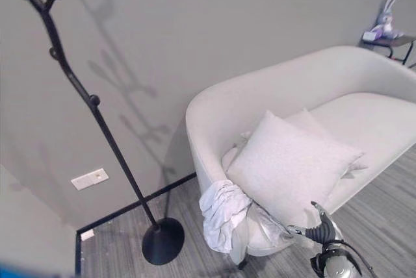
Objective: Hang the clothes on the sofa on the clothes rack.
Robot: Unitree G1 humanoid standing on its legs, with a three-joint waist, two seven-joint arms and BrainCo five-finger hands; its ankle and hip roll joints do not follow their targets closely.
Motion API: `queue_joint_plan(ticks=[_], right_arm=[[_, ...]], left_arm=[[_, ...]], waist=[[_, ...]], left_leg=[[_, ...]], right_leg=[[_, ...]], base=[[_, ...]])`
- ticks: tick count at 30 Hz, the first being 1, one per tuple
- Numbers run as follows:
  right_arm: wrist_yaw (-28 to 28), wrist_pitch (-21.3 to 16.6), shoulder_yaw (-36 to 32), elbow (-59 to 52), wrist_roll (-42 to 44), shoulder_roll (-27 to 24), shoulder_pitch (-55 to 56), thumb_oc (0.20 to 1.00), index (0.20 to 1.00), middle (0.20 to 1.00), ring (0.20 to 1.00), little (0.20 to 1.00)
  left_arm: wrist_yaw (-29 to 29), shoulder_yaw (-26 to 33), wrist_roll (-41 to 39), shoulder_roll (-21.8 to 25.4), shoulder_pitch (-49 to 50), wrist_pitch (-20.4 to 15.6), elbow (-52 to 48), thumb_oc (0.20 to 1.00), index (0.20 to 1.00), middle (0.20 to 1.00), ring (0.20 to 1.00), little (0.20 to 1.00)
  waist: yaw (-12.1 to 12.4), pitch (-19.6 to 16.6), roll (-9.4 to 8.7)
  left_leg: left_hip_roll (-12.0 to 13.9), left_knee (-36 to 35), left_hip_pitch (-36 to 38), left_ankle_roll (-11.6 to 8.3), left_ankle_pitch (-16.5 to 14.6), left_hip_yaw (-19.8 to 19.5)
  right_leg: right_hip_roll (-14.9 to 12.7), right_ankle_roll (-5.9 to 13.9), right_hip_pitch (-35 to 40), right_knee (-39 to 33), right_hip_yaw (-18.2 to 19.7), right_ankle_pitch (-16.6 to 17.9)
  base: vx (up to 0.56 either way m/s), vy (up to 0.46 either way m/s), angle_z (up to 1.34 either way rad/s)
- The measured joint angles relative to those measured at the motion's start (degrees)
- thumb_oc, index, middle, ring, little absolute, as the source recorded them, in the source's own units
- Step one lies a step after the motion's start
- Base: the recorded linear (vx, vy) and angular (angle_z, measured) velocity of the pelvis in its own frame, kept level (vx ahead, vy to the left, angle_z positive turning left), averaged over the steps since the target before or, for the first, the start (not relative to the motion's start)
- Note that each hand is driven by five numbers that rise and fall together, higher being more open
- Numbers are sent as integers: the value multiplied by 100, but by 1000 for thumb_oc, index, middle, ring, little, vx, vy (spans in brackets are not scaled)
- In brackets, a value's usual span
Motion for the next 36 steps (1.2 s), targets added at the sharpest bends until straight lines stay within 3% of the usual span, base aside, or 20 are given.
queue_joint_plan(ticks=[2,4,9,12,14,17,21,24,27,28,31,36], right_arm=[[84,-18,6,6,-159,-87,35,1000,1000,1000,1000,1000],[321,-83,421,13,-727,-701,79,1000,1000,1000,1000,1000],[498,-374,487,118,-1373,-1370,-56,1000,1000,1000,1000,1000],[271,-524,783,219,-1896,-1363,-361,1000,1000,1000,1000,1000],[-30,-542,1186,420,-2316,-1341,-545,1000,1000,1000,1000,1000],[-320,-537,1828,803,-2829,-1297,-773,1000,1000,1000,1000,1000],[-752,-532,2199,1386,-3047,-1148,-966,1000,1000,1000,1000,1000],[-1034,-504,2888,2045,-3285,-994,-1273,1000,1000,1000,1000,1000],[-1554,-402,3048,2740,-3306,-431,-1566,1000,1000,1000,1000,1000],[-1748,-352,3406,3179,-3344,-344,-1820,1000,1000,1000,1000,1000],[-1994,-185,3477,3785,-3342,-83,-2073,1000,1000,1000,1000,1000],[-2286,43,3493,4396,-3284,-112,-2579,1000,1000,1000,1000,1000]], left_arm=[[-19,147,67,-10,9,-8,46,1000,1000,1000,1000,1000],[-47,576,62,-115,-14,-52,256,1000,1000,1000,1000,1000],[-83,311,73,-110,126,-45,401,1000,1000,1000,1000,1000],[-94,179,77,-85,191,-95,394,1000,1000,1000,1000,1000],[-81,-166,165,-75,178,-135,384,1000,1000,1000,1000,1000],[-47,-217,284,-93,184,-178,301,1000,1000,1000,1000,1000],[-1,-326,276,-103,193,-232,300,1000,1000,1000,1000,1000],[71,-412,244,-89,173,-300,296,1000,1000,1000,1000,1000],[248,-593,168,-87,280,-407,287,1000,1000,1000,1000,1000],[292,-663,173,-73,250,-417,290,1000,1000,1000,1000,1000],[391,-780,133,-68,195,-435,261,1000,1000,1000,1000,1000],[498,-982,43,-36,173,-459,129,1000,1000,1000,1000,1000]], waist=[[36,1,27],[11,7,13],[32,-8,82],[122,-31,80],[172,-113,150],[222,-154,149],[371,-276,147],[492,-378,104],[573,-531,108],[644,-553,127],[753,-578,179],[813,-424,388]], left_leg=[[169,110,17,-102,89,-149],[292,305,-92,-161,50,-464],[576,94,-246,-151,-87,-805],[632,67,-335,-139,-91,-904],[701,47,-402,-147,-95,-936],[839,-17,-400,-132,-83,-946],[886,-7,-397,-71,-41,-1073],[922,49,-403,-85,-50,-1179],[926,65,-489,-55,-31,-1269],[912,71,-494,-54,-27,-1291],[862,139,-599,-88,9,-1420],[671,152,-869,-282,129,-1695]], right_leg=[[114,-122,162,21,-173,-110],[186,-125,244,29,-256,-211],[402,-285,137,147,-471,-288],[432,-325,-20,356,-473,-352],[485,-371,-98,477,-494,-434],[581,-398,-45,502,-602,-522],[629,-438,35,492,-691,-549],[646,-473,117,489,-770,-593],[625,-479,119,499,-882,-634],[614,-475,119,495,-884,-637],[548,-455,122,486,-1001,-650],[331,-401,6,544,-1185,-689]], base=[[123,-348,25],[84,-331,38],[38,-143,36],[63,-87,8],[63,-65,19],[61,-52,28],[53,-32,13],[74,-20,17],[61,-11,20],[64,-7,9],[36,10,22],[-17,21,29]])
